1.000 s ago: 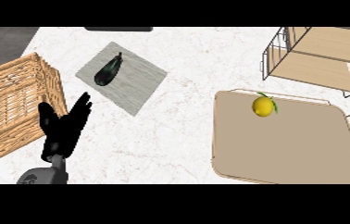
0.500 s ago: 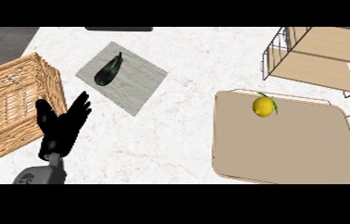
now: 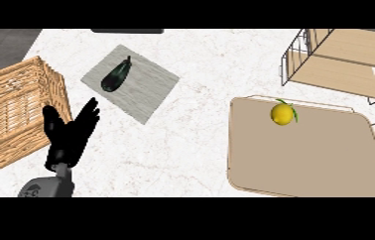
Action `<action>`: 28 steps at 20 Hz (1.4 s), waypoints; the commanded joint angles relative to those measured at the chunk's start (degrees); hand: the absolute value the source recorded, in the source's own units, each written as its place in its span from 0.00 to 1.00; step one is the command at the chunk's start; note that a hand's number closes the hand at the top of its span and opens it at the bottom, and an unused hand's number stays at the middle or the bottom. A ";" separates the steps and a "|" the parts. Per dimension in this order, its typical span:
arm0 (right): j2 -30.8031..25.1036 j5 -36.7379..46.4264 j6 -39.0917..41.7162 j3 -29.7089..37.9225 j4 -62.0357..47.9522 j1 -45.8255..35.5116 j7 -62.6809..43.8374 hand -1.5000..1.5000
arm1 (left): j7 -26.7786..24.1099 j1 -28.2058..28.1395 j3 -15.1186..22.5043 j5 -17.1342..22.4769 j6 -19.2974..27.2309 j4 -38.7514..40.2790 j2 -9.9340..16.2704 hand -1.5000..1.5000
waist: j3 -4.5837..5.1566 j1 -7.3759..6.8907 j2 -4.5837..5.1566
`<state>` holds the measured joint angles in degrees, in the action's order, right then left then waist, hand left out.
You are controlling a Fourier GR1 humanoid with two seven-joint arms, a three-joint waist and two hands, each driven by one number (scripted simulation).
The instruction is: Pick the tomato from the tray and place it in the tiered shelf
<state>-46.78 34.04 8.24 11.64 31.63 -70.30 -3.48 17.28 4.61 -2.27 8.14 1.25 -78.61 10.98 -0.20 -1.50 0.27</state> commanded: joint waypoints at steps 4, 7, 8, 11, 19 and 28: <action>-1.65 3.95 0.14 -1.85 -5.38 -2.05 3.65 1.00 | 1.89 -1.15 -0.53 0.50 -1.05 0.29 0.39 0.50 | 0.19 -0.31 0.28; -1.83 -3.30 -3.87 6.54 -5.16 -0.95 0.25 0.00 | 0.88 -0.52 -3.49 2.70 -3.66 1.93 3.19 0.50 | 0.18 0.45 0.13; -1.14 -3.82 -4.49 7.41 -6.08 -3.62 -2.43 0.00 | 2.15 -0.13 -0.56 -0.21 -0.02 0.43 0.24 0.50 | 0.17 0.08 0.18; 0.05 -5.36 -6.18 9.10 -7.01 -3.93 -1.99 0.00 | 0.06 -1.57 -1.32 1.14 -1.88 0.34 0.26 0.50 | 0.18 -0.08 0.14; -1.05 -14.95 -6.10 18.52 -8.47 -5.36 -3.00 0.00 | 1.04 -1.97 -1.09 0.07 -0.84 -0.49 0.07 0.50 | 0.17 0.41 -0.04; -9.68 -13.89 -17.12 20.99 -9.77 -4.55 -4.17 0.00 | 1.32 -0.60 -0.52 -0.88 -0.81 -0.48 -0.16 0.50 | 0.16 0.14 0.27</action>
<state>-53.11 19.22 -4.73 32.17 22.41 -75.99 -7.06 17.43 4.27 -3.20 7.40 0.57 -78.97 10.92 -0.21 -1.36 0.33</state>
